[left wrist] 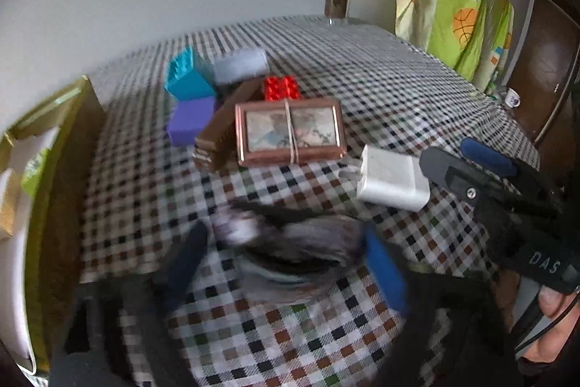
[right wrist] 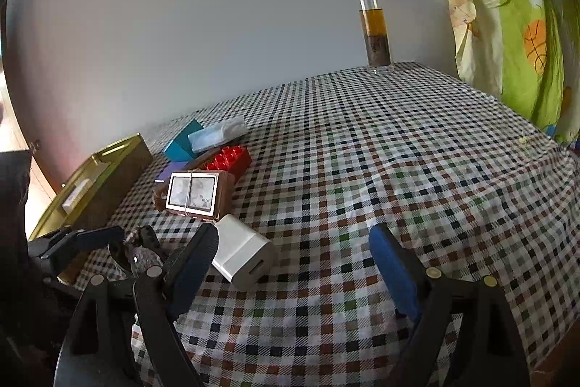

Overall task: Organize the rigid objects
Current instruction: 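Grasp patterned fabric cup with left tool while right tool moves toward white charger, then grasp the white charger with the right tool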

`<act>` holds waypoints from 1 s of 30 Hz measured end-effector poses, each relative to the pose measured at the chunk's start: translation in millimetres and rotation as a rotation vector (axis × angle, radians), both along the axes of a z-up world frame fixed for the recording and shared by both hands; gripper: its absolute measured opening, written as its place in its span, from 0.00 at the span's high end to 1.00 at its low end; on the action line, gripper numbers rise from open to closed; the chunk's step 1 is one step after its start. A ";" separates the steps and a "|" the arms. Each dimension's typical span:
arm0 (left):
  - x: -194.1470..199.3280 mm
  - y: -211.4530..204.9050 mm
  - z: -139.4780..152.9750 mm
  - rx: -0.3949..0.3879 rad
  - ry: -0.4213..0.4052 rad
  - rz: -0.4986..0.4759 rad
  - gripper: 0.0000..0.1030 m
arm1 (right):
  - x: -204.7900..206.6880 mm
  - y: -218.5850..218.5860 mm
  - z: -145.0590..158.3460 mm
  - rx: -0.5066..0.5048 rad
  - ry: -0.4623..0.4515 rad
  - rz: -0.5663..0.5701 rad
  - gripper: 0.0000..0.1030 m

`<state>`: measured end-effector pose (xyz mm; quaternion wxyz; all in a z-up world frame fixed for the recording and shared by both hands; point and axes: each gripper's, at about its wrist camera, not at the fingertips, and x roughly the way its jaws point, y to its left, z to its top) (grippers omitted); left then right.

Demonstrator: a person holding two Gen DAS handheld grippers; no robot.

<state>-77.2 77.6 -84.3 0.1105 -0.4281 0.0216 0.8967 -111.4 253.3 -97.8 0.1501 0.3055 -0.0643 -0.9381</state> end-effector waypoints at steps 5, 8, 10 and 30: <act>7.9 -5.9 6.1 0.020 0.047 0.031 0.29 | -0.5 1.8 -1.2 -0.014 -0.004 0.003 0.15; 16.3 -13.8 14.1 0.010 0.131 0.098 0.29 | -0.1 -2.6 -1.1 0.005 -0.001 0.019 0.16; 17.9 -16.6 15.4 -0.015 0.157 0.128 0.29 | -1.9 -11.9 -1.4 0.044 -0.013 0.065 0.16; 14.7 -37.8 16.5 0.025 0.179 0.169 0.29 | -13.6 -62.6 -7.4 0.271 -0.083 0.235 0.16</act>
